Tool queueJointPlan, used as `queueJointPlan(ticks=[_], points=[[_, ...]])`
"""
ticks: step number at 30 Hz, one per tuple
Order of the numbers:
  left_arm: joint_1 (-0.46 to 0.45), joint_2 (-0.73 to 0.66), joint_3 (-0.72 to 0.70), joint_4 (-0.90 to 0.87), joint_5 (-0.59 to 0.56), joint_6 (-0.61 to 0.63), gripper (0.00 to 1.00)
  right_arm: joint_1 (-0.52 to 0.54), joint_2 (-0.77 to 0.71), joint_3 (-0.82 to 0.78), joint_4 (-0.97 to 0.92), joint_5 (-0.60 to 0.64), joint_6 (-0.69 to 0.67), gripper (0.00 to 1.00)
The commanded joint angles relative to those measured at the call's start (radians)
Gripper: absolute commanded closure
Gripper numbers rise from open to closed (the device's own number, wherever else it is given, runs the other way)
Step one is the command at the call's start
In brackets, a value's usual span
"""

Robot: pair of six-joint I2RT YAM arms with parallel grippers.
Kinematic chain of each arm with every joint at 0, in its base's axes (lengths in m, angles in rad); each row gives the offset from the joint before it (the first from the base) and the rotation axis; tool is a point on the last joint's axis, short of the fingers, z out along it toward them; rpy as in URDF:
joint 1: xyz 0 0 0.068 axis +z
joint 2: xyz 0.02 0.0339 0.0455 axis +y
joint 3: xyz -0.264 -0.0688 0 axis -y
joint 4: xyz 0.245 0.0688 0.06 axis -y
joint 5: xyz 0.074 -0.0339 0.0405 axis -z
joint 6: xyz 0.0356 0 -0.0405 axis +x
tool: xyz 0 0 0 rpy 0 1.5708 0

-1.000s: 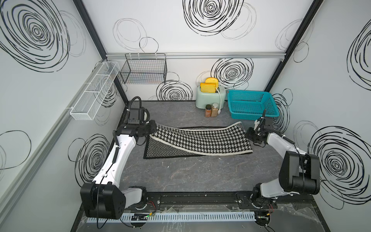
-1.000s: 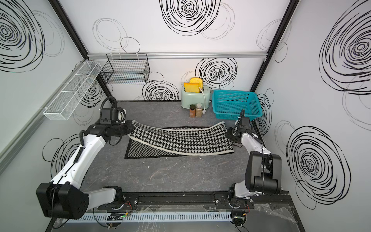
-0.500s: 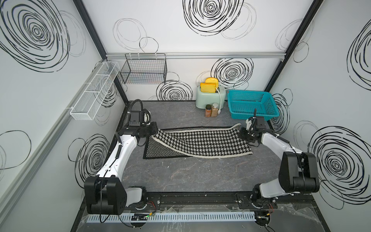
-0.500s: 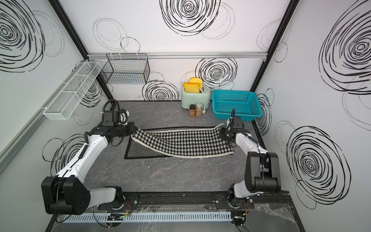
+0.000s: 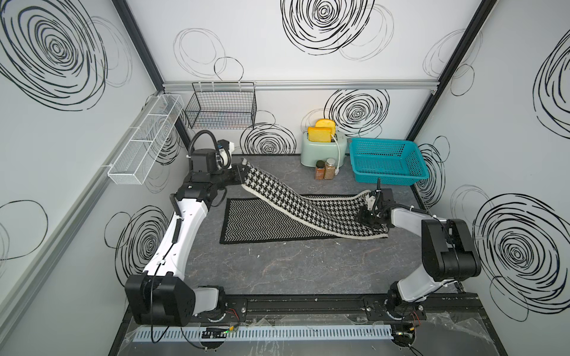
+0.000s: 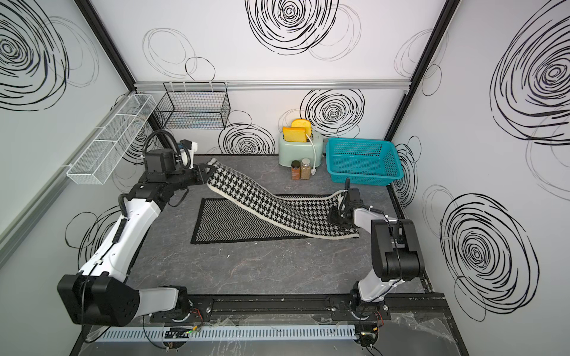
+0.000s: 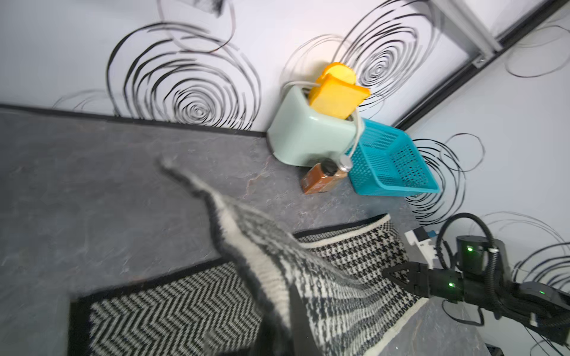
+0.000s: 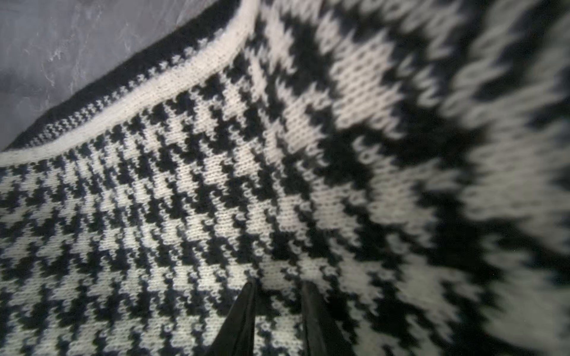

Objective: Roll up the scarf and place it into the basket
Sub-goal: Flatten out the scarf at the center of the board.

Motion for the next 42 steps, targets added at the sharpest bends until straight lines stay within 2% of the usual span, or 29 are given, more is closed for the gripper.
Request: queueJointPlan(ticks=[1, 7, 22, 26, 28, 29, 30, 33, 37, 42], points=[[0.131, 0.030, -0.124, -0.003, 0.057, -0.027, 1.00, -0.002, 0.017, -0.019, -0.006, 0.025, 0.005, 0.71], [0.250, 0.100, -0.217, -0.064, 0.106, -0.001, 1.00, -0.003, 0.032, -0.036, 0.001, 0.034, 0.012, 0.71], [0.341, 0.078, -0.374, -0.170, 0.001, -0.005, 1.00, -0.032, 0.015, -0.032, 0.023, 0.043, 0.028, 0.68], [0.353, 0.088, -0.349, -0.203, -0.038, -0.008, 0.80, -0.033, 0.003, -0.020, 0.020, 0.049, 0.019, 0.67], [0.358, 0.084, -0.328, -0.226, -0.072, -0.007, 0.62, -0.032, -0.001, -0.020, 0.023, 0.051, 0.017, 0.67], [0.360, 0.080, -0.311, -0.237, -0.088, -0.003, 0.48, -0.032, -0.002, -0.021, 0.022, 0.052, 0.017, 0.67], [0.361, 0.079, -0.294, -0.246, -0.109, -0.001, 0.39, -0.032, -0.004, -0.023, 0.022, 0.050, 0.017, 0.67], [0.356, 0.094, -0.228, -0.239, -0.139, 0.000, 0.21, -0.032, -0.015, -0.025, 0.013, 0.046, 0.014, 0.66], [0.299, 0.202, -0.105, -0.177, -0.132, 0.038, 0.21, -0.030, -0.049, -0.036, -0.002, 0.042, 0.011, 0.64], [0.189, 0.420, 0.015, -0.079, -0.094, 0.064, 0.29, -0.024, -0.072, -0.043, 0.006, 0.014, -0.018, 0.57]])
